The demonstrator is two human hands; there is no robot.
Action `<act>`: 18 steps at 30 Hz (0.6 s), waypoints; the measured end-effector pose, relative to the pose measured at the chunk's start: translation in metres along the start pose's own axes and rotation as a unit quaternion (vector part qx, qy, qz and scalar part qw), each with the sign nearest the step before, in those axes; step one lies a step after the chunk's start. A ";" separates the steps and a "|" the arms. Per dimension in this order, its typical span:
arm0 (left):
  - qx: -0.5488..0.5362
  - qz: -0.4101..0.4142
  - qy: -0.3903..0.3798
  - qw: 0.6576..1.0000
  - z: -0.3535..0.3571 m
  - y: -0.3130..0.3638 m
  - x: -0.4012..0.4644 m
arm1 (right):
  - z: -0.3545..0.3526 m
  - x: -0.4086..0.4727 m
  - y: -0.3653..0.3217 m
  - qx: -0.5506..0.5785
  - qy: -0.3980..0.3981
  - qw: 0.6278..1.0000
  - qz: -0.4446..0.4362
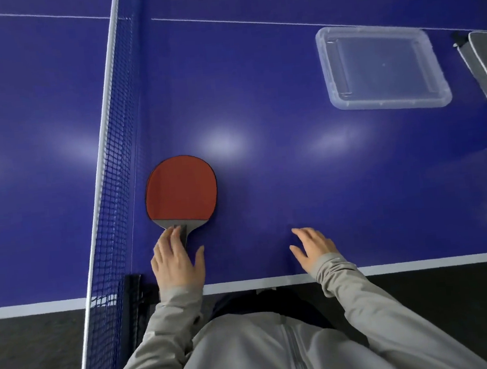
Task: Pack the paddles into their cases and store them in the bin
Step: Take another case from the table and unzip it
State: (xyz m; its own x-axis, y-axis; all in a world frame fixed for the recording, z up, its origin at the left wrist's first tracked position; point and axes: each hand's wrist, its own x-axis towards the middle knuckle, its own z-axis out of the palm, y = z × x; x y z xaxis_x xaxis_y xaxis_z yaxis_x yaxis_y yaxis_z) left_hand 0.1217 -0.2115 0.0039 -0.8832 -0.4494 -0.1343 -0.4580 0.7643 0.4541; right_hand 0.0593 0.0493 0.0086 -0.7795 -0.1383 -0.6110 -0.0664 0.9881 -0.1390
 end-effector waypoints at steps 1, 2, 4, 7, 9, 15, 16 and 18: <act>0.015 0.045 -0.007 0.999 0.000 0.006 -0.001 | 0.002 -0.002 0.001 0.008 0.003 1.000 0.006; 0.029 0.089 -0.022 0.995 0.001 0.012 -0.001 | 0.003 -0.005 0.003 0.016 0.006 1.000 0.014; 0.054 0.159 -0.092 0.982 0.006 0.027 0.000 | 0.007 -0.012 0.008 0.032 0.012 0.999 0.031; 0.093 0.232 -0.200 0.947 0.020 0.052 -0.001 | 0.012 -0.025 0.022 0.056 0.023 0.996 0.060; 0.126 0.276 -0.240 0.922 0.032 0.071 -0.003 | 0.015 -0.037 0.037 0.078 0.031 0.993 0.080; 0.197 0.377 -0.311 0.850 0.067 0.145 -0.028 | 0.032 -0.083 0.099 0.145 0.078 0.974 0.156; 0.204 0.392 -0.317 0.839 0.073 0.158 -0.036 | 0.035 -0.092 0.112 0.150 0.081 0.971 0.169; 0.216 0.418 -0.328 0.819 0.086 0.187 -0.055 | 0.043 -0.110 0.139 0.161 0.082 0.965 0.193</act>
State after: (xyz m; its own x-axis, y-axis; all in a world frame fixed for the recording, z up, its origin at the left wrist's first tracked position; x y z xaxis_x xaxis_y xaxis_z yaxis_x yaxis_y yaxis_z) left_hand 0.0757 -0.0044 0.0204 -0.7052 0.5521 -0.4448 0.4677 0.8338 0.2934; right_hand 0.1626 0.1987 0.0233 -0.7972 0.2733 -0.5384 0.4238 0.8884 -0.1765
